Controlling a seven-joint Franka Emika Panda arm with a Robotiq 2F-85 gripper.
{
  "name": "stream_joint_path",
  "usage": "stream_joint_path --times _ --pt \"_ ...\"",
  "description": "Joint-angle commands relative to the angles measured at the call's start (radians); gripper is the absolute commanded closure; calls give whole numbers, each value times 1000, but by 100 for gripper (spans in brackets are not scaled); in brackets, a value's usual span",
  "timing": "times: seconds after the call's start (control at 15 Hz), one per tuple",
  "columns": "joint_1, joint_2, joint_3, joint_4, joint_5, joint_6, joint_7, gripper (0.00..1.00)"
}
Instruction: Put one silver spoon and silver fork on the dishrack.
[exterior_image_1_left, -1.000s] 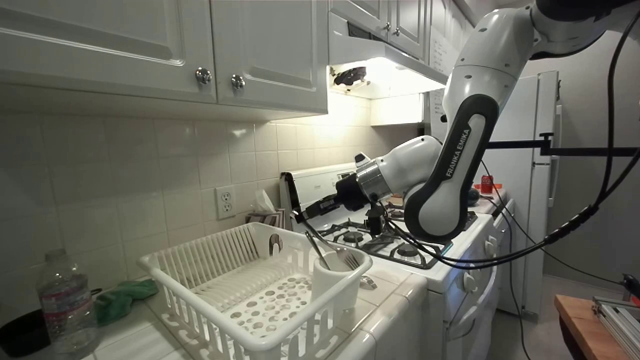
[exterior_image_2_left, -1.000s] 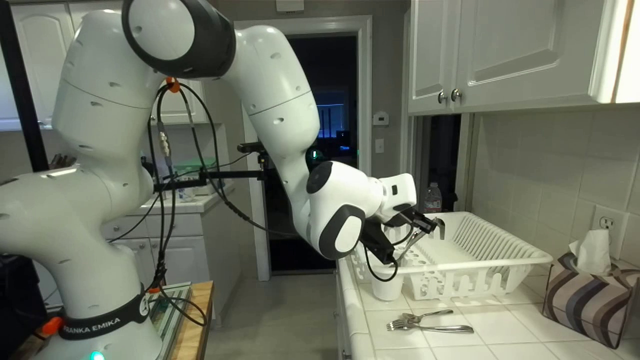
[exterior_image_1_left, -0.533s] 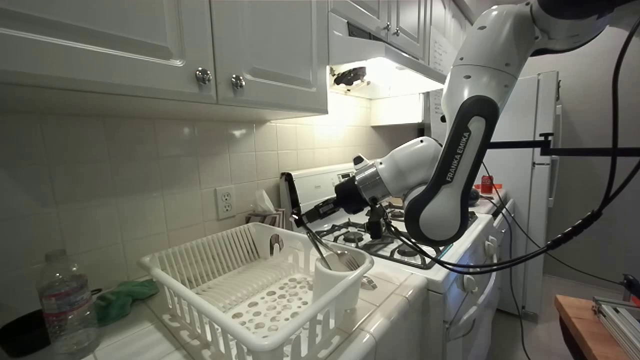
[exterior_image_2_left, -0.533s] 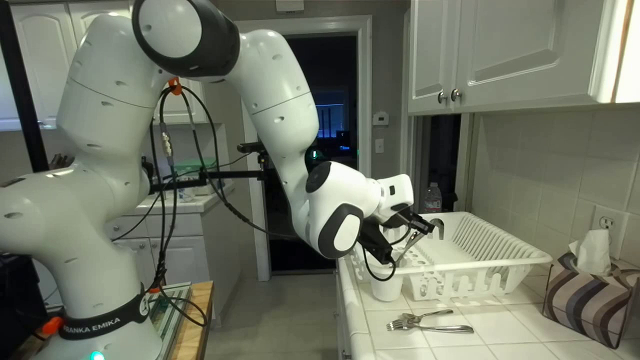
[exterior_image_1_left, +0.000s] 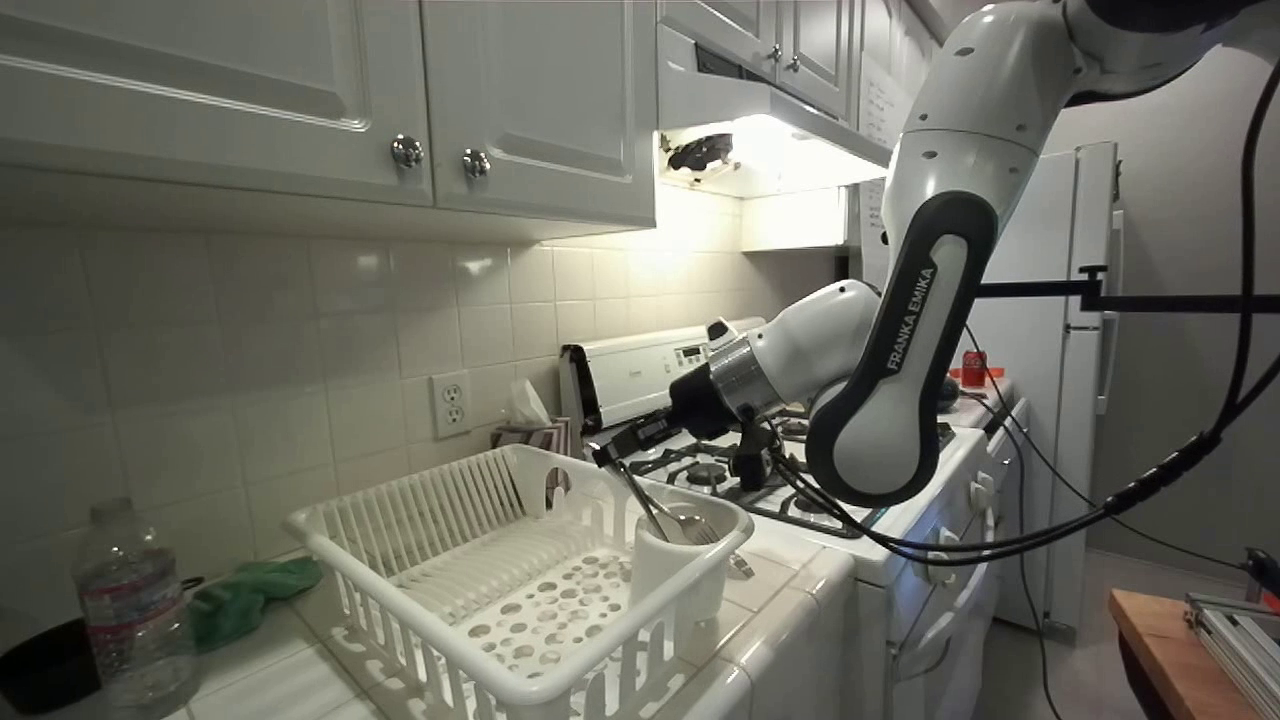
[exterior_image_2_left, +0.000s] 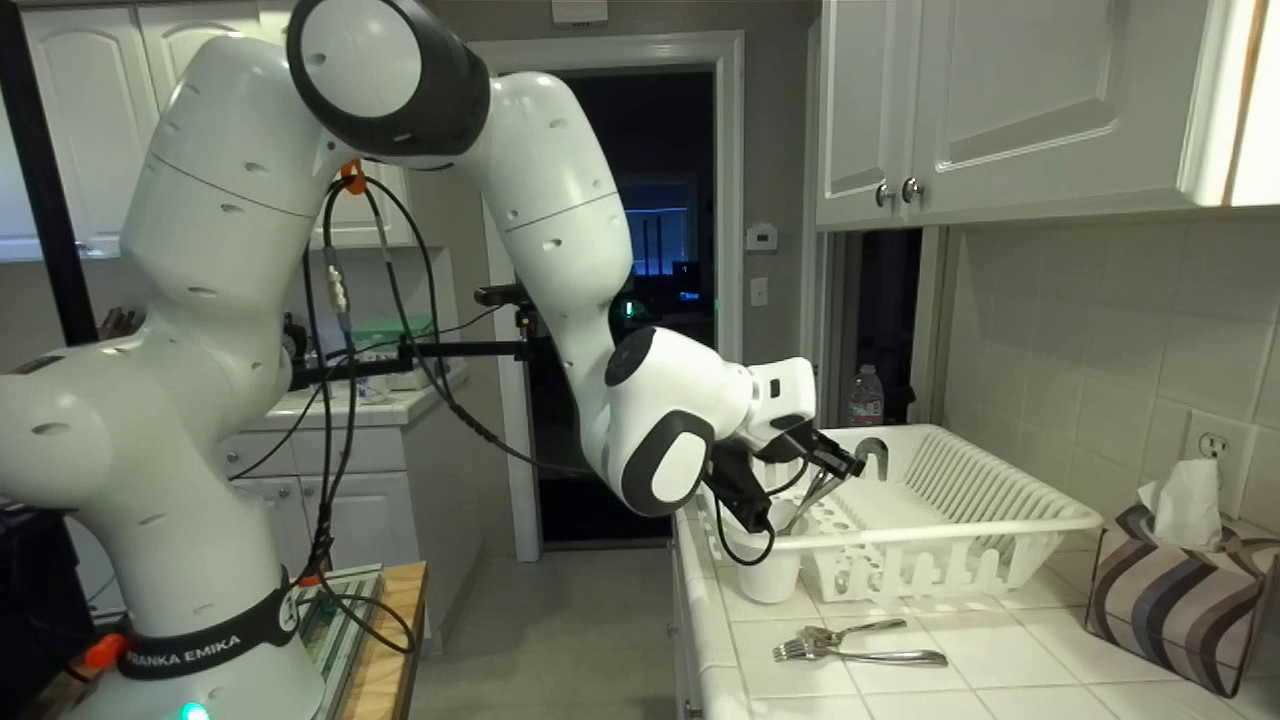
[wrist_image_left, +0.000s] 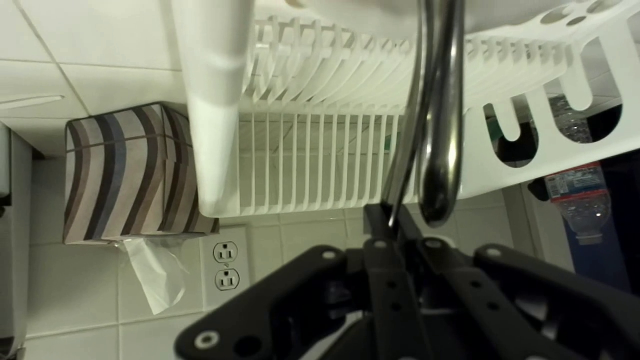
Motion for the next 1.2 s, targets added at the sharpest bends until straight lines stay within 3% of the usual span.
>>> stream_joint_path --times 0.0,0.6,0.73,1.13 --pt "48 -8 -26 -39 74 15 -35 99" --pt "97 1 -52 -33 147 11 -62 99" --pt "99 -1 -53 -32 151 8 -62 68" --pt "105 -2 -57 -34 152 7 -62 27"
